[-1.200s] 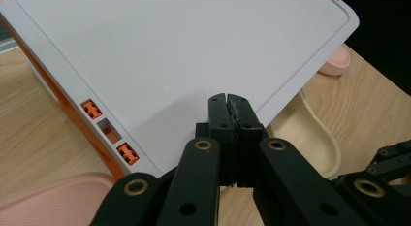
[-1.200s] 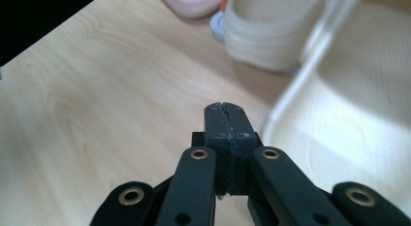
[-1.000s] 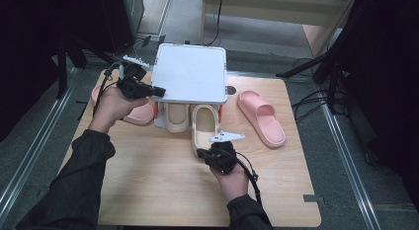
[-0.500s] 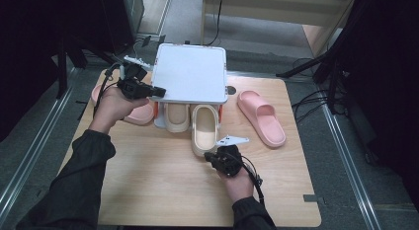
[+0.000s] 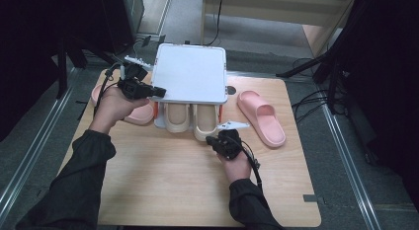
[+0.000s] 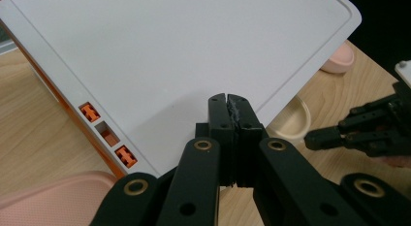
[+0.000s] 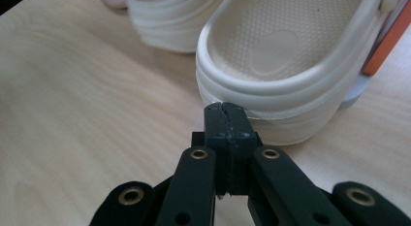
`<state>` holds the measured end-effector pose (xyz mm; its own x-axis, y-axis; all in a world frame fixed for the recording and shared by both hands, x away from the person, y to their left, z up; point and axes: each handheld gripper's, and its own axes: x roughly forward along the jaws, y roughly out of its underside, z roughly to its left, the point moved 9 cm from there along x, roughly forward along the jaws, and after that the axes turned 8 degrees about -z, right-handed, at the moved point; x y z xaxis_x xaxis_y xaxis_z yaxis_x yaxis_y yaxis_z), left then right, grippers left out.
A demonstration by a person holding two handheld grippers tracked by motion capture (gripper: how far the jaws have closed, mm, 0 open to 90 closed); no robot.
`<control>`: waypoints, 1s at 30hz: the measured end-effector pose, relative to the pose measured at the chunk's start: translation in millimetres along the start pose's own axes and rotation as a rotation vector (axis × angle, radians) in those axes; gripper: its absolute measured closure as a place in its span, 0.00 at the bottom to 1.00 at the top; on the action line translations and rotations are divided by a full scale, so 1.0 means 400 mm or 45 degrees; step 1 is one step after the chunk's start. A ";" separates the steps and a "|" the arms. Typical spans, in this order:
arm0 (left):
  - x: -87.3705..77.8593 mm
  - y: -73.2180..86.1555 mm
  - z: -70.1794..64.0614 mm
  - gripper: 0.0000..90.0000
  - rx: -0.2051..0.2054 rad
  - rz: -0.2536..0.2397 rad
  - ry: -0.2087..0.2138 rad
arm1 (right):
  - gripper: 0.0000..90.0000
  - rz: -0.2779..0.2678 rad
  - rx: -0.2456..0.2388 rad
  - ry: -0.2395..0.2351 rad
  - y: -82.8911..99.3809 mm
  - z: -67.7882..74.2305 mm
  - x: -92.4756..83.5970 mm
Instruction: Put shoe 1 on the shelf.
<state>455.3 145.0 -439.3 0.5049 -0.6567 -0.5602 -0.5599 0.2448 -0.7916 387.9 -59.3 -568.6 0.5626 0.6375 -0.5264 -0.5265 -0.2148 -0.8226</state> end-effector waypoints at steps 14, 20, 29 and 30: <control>-0.004 -0.001 0.006 0.97 -0.008 -0.001 -0.014 | 1.00 0.000 0.034 0.045 -0.040 -0.047 0.044; -0.006 -0.005 0.007 0.89 0.002 -0.010 -0.046 | 0.91 0.001 0.006 -0.003 -0.023 -0.027 -0.001; -0.018 -0.010 0.011 0.52 -0.065 0.006 -0.058 | 0.69 -0.031 -0.089 -0.109 -0.015 0.019 -0.121; -0.021 -0.010 0.010 0.52 -0.082 0.007 -0.053 | 0.69 -0.031 -0.089 -0.109 -0.015 0.019 -0.121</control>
<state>456.0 152.5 -432.3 0.5279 -0.6250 -0.5751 -0.6030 0.2010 -0.7720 358.9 -83.2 -536.3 0.5166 0.7034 -0.4883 -0.4660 -0.2474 -0.8495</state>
